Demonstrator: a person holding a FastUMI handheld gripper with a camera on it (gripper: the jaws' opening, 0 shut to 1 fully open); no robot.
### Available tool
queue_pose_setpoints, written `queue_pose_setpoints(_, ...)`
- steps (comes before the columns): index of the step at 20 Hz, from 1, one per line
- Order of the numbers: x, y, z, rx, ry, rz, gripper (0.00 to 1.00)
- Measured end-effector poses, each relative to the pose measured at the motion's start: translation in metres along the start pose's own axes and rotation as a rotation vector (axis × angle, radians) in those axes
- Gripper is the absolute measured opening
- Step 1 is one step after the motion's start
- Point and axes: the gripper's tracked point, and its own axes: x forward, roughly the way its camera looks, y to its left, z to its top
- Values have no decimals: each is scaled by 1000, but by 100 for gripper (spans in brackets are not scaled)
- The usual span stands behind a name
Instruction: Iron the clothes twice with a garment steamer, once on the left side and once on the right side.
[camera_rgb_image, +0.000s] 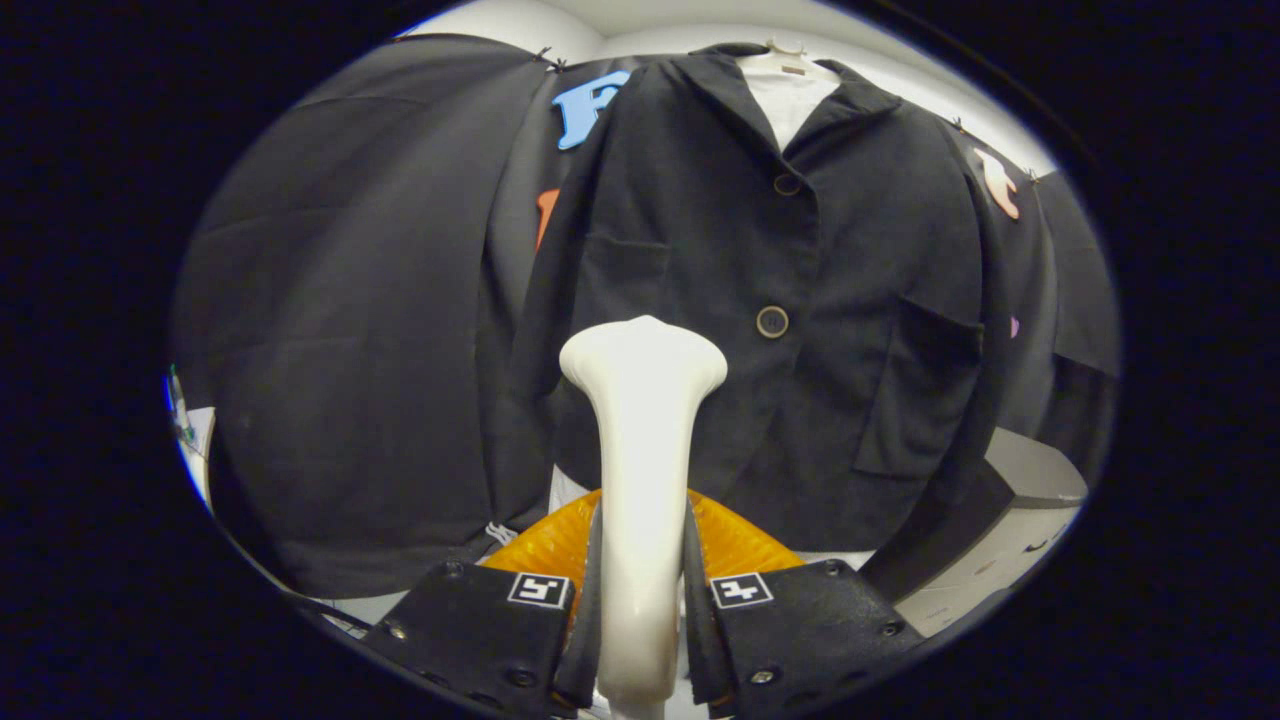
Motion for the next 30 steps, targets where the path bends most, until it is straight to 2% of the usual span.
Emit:
queue_pose_setpoints(11,-4,6,-109,3,250,28,38)
queue_pose_setpoints(13,-16,5,-110,-4,254,31,38)
queue_pose_setpoints(18,-70,-8,-86,11,164,28,38)
queue_pose_setpoints(22,-128,-59,-79,55,116,-36,38)
queue_pose_setpoints(26,-185,-135,-85,43,81,-154,38)
queue_pose_setpoints(30,-245,-203,-79,92,31,-266,38)
